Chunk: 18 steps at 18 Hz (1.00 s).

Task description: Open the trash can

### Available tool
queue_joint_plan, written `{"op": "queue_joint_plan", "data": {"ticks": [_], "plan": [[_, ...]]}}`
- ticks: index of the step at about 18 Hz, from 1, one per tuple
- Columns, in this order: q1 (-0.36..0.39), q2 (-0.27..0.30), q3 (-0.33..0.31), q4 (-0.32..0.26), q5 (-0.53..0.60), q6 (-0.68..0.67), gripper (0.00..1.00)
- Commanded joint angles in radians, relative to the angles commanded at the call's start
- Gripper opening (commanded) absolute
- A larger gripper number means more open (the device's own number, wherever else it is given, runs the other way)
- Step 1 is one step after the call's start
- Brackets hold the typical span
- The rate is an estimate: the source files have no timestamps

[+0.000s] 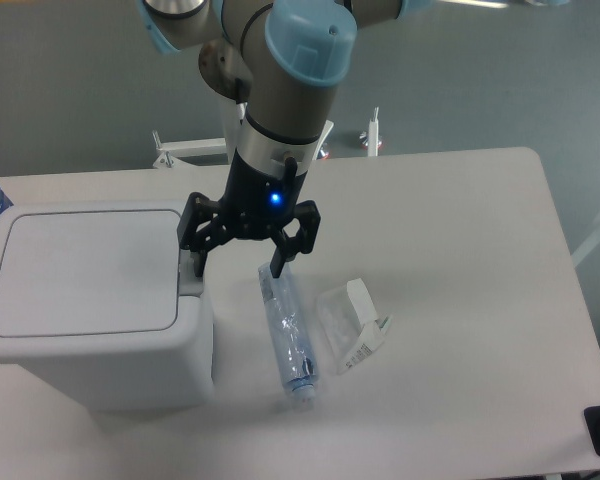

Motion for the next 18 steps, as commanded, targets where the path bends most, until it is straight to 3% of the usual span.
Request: {"op": "queue_joint_plan", "data": {"ticks": [8, 10, 14, 18], "plan": [[0.0, 0.008, 0.02, 0.003, 0.0, 0.005, 1.0], [0.002, 0.012, 0.04, 0.037, 0.011, 0.009, 1.0], [0.027, 0.008, 0.116, 0.071, 0.188, 0.024, 1.0], [0.112, 0.011, 0.16, 0.074, 0.23, 0.041, 1.0]]}}
